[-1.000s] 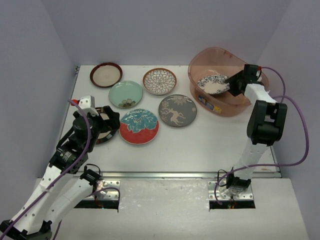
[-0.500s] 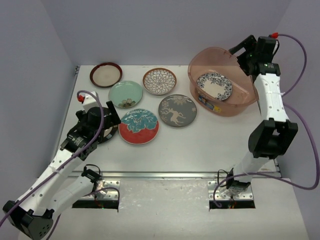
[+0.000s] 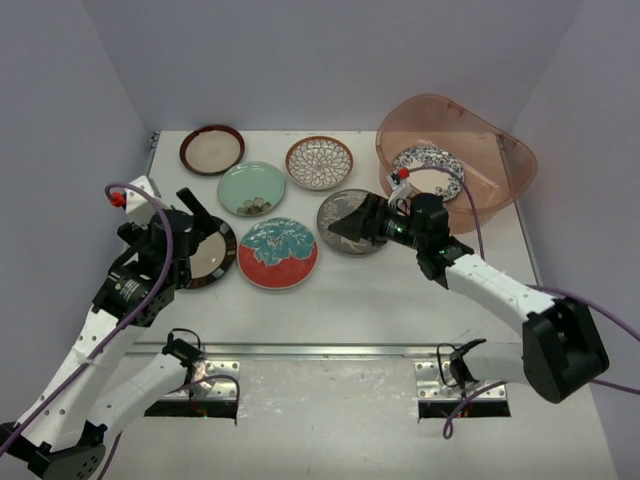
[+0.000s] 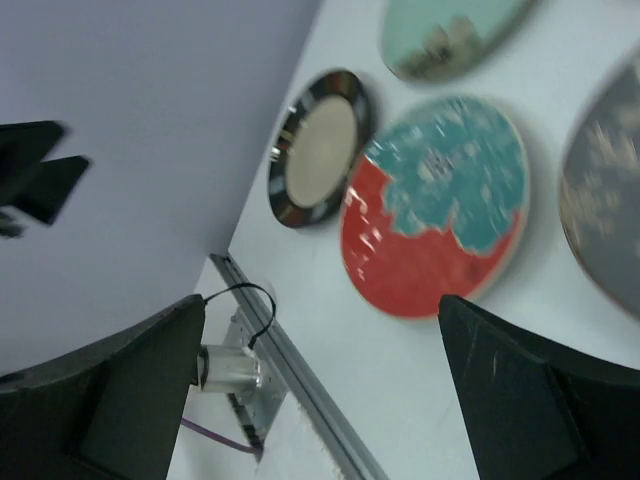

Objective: Place the plates into the plastic bin on the countertop

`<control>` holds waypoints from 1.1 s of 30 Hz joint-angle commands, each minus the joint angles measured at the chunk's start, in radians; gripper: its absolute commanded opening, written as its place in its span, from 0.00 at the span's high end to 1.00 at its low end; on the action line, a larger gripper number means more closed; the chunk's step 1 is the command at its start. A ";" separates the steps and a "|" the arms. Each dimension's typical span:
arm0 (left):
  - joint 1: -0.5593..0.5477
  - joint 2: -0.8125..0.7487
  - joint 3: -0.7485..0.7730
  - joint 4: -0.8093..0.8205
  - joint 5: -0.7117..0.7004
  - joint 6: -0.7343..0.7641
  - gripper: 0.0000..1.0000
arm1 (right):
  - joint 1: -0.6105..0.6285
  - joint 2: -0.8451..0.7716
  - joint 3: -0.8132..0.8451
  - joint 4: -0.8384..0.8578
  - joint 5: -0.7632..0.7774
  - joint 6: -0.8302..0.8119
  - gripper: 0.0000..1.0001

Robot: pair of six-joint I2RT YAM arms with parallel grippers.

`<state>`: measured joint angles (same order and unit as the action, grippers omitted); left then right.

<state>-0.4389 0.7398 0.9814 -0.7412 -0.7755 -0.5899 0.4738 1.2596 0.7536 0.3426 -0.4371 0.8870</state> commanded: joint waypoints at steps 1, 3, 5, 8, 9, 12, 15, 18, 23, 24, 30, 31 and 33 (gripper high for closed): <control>-0.008 0.013 0.092 -0.024 0.038 -0.019 0.00 | 0.041 0.049 -0.069 0.282 -0.107 0.207 0.01; -0.008 0.034 0.166 -0.033 0.061 0.000 0.00 | 0.213 0.075 -0.024 0.132 0.083 0.122 0.01; -0.008 0.054 0.204 -0.015 0.053 0.029 0.00 | 0.323 0.124 0.028 0.059 0.227 0.113 0.01; -0.008 0.069 0.262 -0.009 0.038 0.053 0.00 | 0.453 0.249 0.089 0.058 0.393 0.177 0.01; -0.008 0.075 0.313 -0.019 0.058 0.065 0.00 | 0.510 0.349 0.125 0.056 0.461 0.239 0.01; -0.008 0.083 0.413 -0.078 0.114 0.078 0.00 | 0.621 0.506 0.225 0.060 0.595 0.345 0.01; -0.008 0.070 0.461 -0.101 0.112 0.099 0.00 | 0.683 0.639 0.357 0.066 0.641 0.383 0.01; -0.008 0.048 0.467 -0.115 0.113 0.129 0.00 | 0.724 0.794 0.453 0.047 0.659 0.483 0.01; -0.008 0.005 0.453 -0.124 0.149 0.154 0.00 | 0.743 0.938 0.583 0.007 0.731 0.615 0.01; -0.008 0.001 0.450 -0.125 0.156 0.156 0.00 | 0.743 0.961 0.607 -0.002 0.733 0.622 0.01; -0.008 -0.009 0.433 -0.131 0.207 0.161 0.00 | 0.747 1.091 0.743 -0.115 0.819 0.731 0.05; -0.008 -0.008 0.432 -0.135 0.215 0.162 0.00 | 0.747 1.113 0.770 -0.164 0.853 0.763 0.08; -0.008 -0.014 0.427 -0.138 0.222 0.160 0.00 | 0.746 1.133 0.807 -0.232 0.883 0.810 0.10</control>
<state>-0.4389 0.7237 1.4173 -0.8777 -0.5942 -0.4499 1.2172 2.3331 1.4983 0.3041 0.3023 1.5804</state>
